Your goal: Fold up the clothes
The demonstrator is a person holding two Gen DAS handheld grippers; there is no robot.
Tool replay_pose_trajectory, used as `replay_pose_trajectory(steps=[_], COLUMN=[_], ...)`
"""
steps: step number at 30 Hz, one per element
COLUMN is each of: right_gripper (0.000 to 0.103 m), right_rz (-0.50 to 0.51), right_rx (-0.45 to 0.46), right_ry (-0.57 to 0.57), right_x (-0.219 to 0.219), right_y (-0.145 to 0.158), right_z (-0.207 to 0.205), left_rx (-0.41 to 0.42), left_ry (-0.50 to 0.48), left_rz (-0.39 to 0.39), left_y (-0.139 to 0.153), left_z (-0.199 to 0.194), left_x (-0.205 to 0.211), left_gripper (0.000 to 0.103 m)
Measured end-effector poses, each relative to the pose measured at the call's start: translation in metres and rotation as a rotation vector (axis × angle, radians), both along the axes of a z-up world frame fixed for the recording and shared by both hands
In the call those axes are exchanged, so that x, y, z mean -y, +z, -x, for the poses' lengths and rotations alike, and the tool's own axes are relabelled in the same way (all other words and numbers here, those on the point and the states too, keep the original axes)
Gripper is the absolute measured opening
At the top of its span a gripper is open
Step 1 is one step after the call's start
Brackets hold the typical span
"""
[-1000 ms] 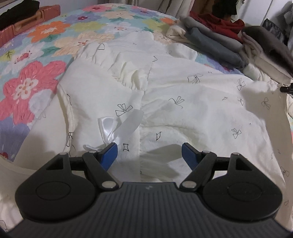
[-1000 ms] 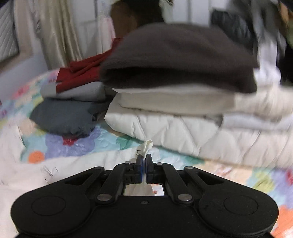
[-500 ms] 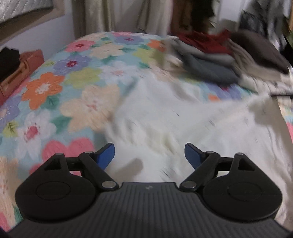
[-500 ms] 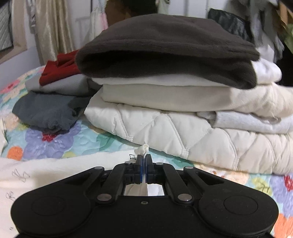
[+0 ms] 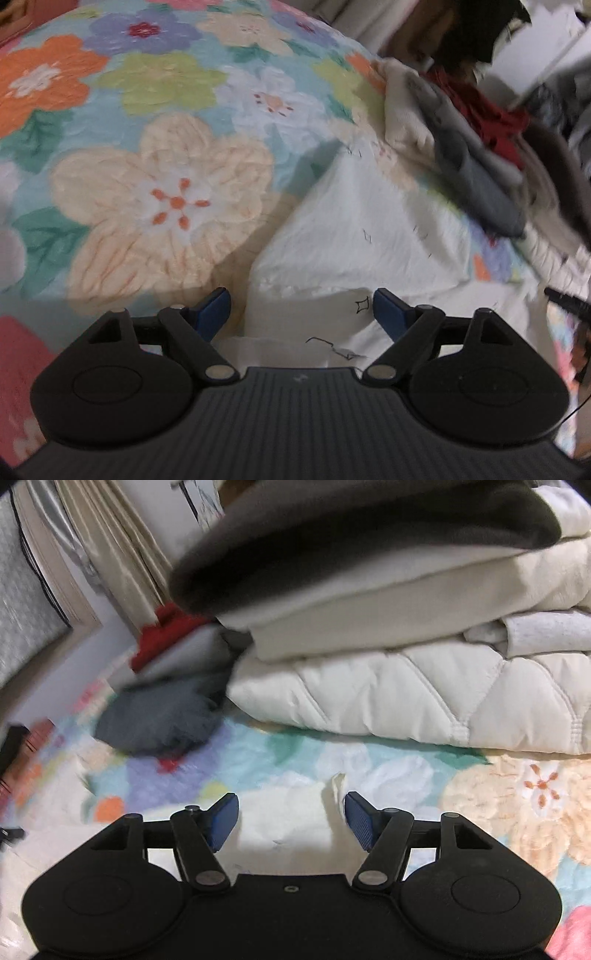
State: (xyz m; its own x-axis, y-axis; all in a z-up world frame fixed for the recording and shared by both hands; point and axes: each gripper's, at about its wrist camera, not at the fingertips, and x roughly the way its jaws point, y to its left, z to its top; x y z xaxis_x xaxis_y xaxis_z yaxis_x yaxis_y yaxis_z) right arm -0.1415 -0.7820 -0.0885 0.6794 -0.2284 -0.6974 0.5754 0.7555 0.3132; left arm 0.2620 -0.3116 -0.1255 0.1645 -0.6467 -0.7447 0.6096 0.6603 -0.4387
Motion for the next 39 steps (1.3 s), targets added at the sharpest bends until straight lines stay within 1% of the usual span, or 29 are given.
replay_pose_trajectory(steps=[1,2,3,4,5,6,7,8,9,10,11,13,15,17,18,19,21,22,23,24,25,26,27,28,30,34,36,37,39], right_gripper=[0.069,0.07,0.073,0.074,0.074,0.074,0.076,0.075,0.064,0.028,0.01,0.008,0.006,0.006,0.006,0.006,0.008,0.012,0.02,0.027,0.032,0.038,0.053,0.061,0.061,0.061,0.062,0.063,0.063], right_rz=[0.012,0.021,0.025,0.03,0.043,0.064,0.088,0.105,0.113,0.118,0.123,0.171,0.237,0.284,0.313,0.337,0.33,0.333,0.346,0.363,0.385,0.395,0.4,0.391,0.354,0.23,0.162,0.135,0.127], right_rx=[-0.026,-0.05,-0.07,-0.098,-0.139,-0.17,-0.195,-0.205,-0.19,-0.168,-0.153,-0.109,-0.039,0.021,0.041,0.045,-0.015,-0.071,-0.145,-0.221,-0.267,-0.269,-0.256,-0.232,-0.186,-0.106,-0.059,-0.043,-0.056], right_ry=[0.014,0.031,0.053,0.073,0.083,0.087,0.089,0.085,0.085,0.089,0.091,0.065,0.046,0.024,0.016,0.013,0.033,0.021,-0.006,-0.028,-0.037,-0.036,-0.031,-0.025,-0.019,-0.011,-0.009,0.001,0.034], right_x=[-0.001,-0.003,-0.004,-0.007,-0.009,-0.013,-0.017,-0.021,-0.023,-0.025,-0.027,-0.034,-0.039,-0.044,-0.046,-0.048,-0.044,-0.043,-0.042,-0.042,-0.045,-0.049,-0.053,-0.057,-0.066,-0.089,-0.106,-0.114,-0.131], right_y=[-0.003,-0.006,-0.01,-0.014,-0.019,-0.022,-0.023,-0.022,-0.02,-0.016,-0.013,-0.003,0.009,0.023,0.029,0.034,0.033,0.029,0.022,0.015,0.01,0.009,0.009,0.011,0.017,0.031,0.034,0.035,0.034], right_z=[-0.002,-0.005,-0.008,-0.012,-0.017,-0.022,-0.027,-0.03,-0.03,-0.03,-0.031,-0.027,-0.023,-0.022,-0.024,-0.027,-0.044,-0.052,-0.06,-0.066,-0.068,-0.065,-0.06,-0.055,-0.041,-0.006,0.015,0.025,0.041], left_rx=[0.017,0.044,0.07,0.095,0.124,0.154,0.188,0.222,0.257,0.305,0.365,0.446,0.485,0.519,0.538,0.56,0.577,0.572,0.553,0.509,0.466,0.415,0.354,0.301,0.238,0.258,0.261,0.252,0.213], left_ry=[-0.025,-0.05,-0.063,-0.068,-0.073,-0.074,-0.068,-0.062,-0.056,-0.055,-0.058,-0.043,-0.002,0.027,0.025,0.026,0.054,0.082,0.107,0.125,0.143,0.159,0.17,0.183,0.206,0.209,0.234,0.254,0.307], left_rz=[-0.005,-0.011,-0.025,-0.044,-0.076,-0.102,-0.102,-0.101,-0.1,-0.099,-0.093,-0.058,-0.009,0.011,0.0,-0.041,-0.2,-0.285,-0.336,-0.328,-0.319,-0.297,-0.25,-0.214,-0.183,-0.212,-0.229,-0.23,-0.209], left_y=[-0.001,-0.001,-0.001,-0.002,-0.001,0.002,0.008,0.014,0.02,0.027,0.037,0.057,0.075,0.086,0.087,0.083,0.066,0.056,0.048,0.044,0.039,0.036,0.036,0.037,0.042,0.053,0.057,0.058,0.059], left_z=[0.002,0.006,0.011,0.014,0.017,0.022,0.028,0.034,0.04,0.047,0.054,0.059,0.054,0.047,0.044,0.041,0.035,0.032,0.031,0.032,0.034,0.036,0.04,0.046,0.061,0.112,0.138,0.15,0.172], left_x=[0.004,0.008,0.012,0.015,0.019,0.023,0.025,0.027,0.029,0.031,0.033,0.033,0.028,0.026,0.027,0.031,0.043,0.047,0.047,0.041,0.035,0.028,0.018,0.007,-0.016,-0.061,-0.088,-0.102,-0.133], left_gripper=[0.098,0.097,0.093,0.066,0.026,0.009,0.004,0.004,0.004,0.004,0.004,0.004,0.004,0.004,0.005,0.011,0.047,0.067,0.068,0.068,0.068,0.068,0.068,0.068,0.068,0.07,0.073,0.075,0.077])
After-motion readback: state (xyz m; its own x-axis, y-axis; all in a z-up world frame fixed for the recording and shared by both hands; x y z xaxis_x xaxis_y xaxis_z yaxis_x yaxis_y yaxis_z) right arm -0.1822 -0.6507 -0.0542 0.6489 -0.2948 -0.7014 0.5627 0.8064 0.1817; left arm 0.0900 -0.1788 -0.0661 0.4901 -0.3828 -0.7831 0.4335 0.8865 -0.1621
